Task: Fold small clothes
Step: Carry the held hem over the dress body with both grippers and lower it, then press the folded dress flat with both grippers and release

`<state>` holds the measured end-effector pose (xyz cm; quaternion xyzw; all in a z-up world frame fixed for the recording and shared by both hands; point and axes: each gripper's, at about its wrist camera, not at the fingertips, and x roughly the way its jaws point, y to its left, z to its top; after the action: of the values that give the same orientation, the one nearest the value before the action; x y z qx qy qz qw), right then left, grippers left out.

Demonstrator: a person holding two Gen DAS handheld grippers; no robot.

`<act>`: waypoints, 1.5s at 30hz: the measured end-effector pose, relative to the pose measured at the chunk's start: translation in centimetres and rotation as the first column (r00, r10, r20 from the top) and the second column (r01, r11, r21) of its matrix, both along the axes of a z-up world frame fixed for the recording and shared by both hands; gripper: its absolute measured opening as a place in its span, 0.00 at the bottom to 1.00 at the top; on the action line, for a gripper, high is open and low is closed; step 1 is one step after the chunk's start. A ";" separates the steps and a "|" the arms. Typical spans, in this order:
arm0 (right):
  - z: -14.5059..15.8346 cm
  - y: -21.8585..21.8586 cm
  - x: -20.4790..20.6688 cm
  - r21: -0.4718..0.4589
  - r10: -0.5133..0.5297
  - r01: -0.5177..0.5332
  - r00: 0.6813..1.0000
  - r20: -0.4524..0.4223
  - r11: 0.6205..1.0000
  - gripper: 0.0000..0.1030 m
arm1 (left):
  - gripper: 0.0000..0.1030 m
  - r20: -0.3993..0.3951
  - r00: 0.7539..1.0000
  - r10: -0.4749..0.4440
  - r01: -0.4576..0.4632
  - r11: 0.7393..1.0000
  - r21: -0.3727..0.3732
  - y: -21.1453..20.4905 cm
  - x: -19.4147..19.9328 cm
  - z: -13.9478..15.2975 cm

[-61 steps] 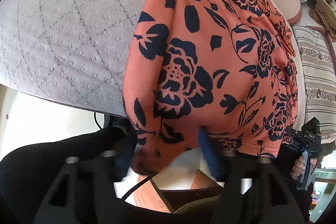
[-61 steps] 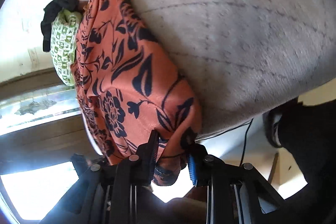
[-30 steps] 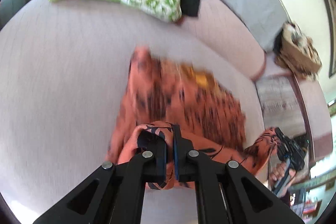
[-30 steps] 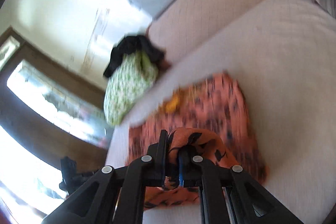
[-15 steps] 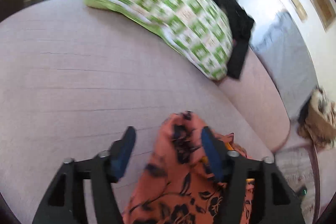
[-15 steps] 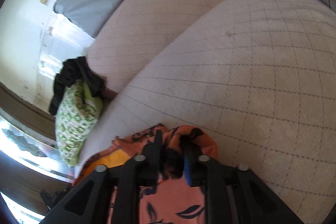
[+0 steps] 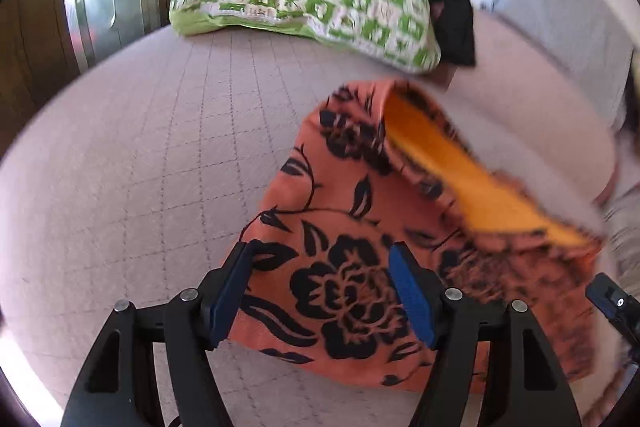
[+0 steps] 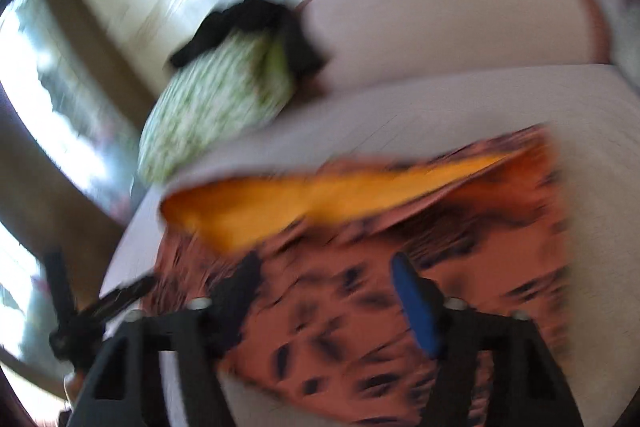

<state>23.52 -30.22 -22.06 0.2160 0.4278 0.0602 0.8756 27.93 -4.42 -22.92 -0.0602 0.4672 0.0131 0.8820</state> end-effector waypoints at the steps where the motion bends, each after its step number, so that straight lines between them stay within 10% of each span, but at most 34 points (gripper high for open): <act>1: -1.0 1.8 0.8 -0.013 0.036 -0.037 0.999 -0.036 0.999 0.42 | 0.69 -0.006 1.000 0.005 -0.005 1.000 0.017 -0.1 0.2 -0.3; 7: -5.3 7.8 8.7 -0.137 0.074 -0.098 0.983 -0.170 0.986 0.41 | 0.70 -0.090 0.994 0.054 -0.054 0.998 0.011 1.6 2.2 -2.0; 14: -4.3 2.0 18.5 -0.056 -0.203 0.197 0.967 -0.151 0.979 0.42 | 0.74 -0.132 0.990 0.054 -0.053 0.998 0.013 1.9 4.1 -2.6; 25: 0.2 -3.7 2.3 -0.140 -0.201 0.190 0.977 -0.069 0.972 0.43 | 0.75 -0.038 0.999 -0.027 0.030 0.996 0.081 -1.0 2.5 -1.1; 31: -6.3 -7.0 -6.8 -0.059 -0.261 0.255 0.932 -0.252 0.965 0.59 | 0.98 -0.112 0.989 -0.093 0.119 0.959 0.256 -3.3 0.9 -4.1; 34: -6.0 -7.3 -7.3 -0.046 -0.265 0.262 0.939 -0.218 0.964 0.61 | 1.00 -0.061 0.995 -0.078 0.091 0.963 0.252 -3.0 0.3 -4.5; 38: -6.2 -7.1 -6.2 0.013 -0.176 0.185 0.955 -0.239 0.983 0.87 | 1.00 -0.083 0.994 -0.073 0.082 0.990 0.111 -1.1 0.8 -5.2; 45: -6.0 -4.3 -6.1 -0.116 -0.116 0.090 0.963 -0.243 0.989 0.99 | 1.00 -0.089 0.994 -0.065 0.078 0.985 0.152 -1.6 0.0 -4.2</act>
<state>17.37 -34.54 -28.03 0.1979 0.5249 -0.0354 0.8270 27.91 -5.97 -27.12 0.0261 0.5030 0.0201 0.8636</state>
